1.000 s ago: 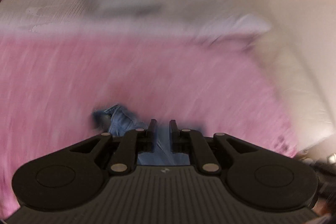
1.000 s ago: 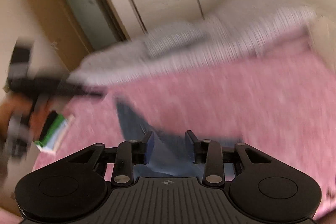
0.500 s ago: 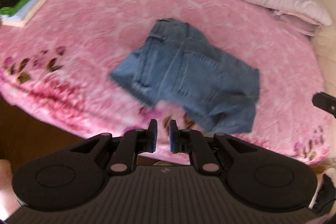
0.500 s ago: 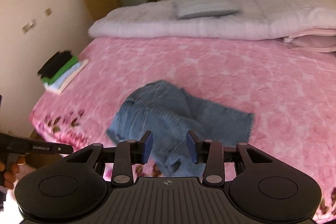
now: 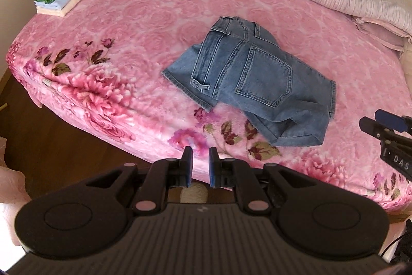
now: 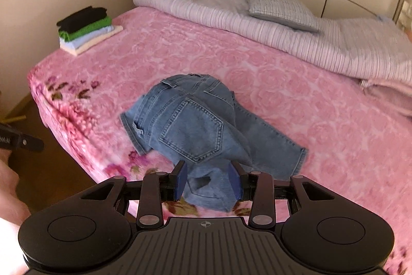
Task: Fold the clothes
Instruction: 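Open both grippers to drop the jeans onto the pink bedspread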
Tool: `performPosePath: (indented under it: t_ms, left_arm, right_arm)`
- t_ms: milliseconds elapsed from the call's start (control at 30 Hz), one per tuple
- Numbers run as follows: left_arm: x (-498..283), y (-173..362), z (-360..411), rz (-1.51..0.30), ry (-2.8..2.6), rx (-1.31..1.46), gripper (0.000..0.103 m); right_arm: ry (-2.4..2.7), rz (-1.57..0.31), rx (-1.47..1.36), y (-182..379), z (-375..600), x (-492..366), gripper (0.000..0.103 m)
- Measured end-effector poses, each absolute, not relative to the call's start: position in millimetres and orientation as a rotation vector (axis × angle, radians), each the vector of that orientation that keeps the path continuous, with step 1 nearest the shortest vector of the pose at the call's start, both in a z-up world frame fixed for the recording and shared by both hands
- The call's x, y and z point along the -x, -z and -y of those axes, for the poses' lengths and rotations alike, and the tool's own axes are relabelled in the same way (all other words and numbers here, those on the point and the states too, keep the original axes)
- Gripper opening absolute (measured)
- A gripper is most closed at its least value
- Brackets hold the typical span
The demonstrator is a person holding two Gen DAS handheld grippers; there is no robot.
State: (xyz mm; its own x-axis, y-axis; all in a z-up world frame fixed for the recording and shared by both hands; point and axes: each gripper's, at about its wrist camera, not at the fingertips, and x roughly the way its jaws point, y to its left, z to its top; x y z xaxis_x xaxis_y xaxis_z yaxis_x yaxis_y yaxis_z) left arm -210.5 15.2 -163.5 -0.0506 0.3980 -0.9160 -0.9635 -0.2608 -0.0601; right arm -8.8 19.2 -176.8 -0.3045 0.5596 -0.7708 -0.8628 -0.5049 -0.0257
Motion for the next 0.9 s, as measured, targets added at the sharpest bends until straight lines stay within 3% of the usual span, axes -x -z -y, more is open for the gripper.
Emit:
performPosePath:
  t_ms: [467, 900]
  left_arm:
    - [252, 171, -77, -0.775, -1.438, 1.038, 0.008]
    - [283, 195, -143, -0.882, -1.288, 0.987, 0.009]
  right_arm:
    - [-1.79, -0.476, 0.955, 178, -53, 58, 0.039]
    - [-1.588, -0.64, 1.009, 199, -92, 84, 0.039]
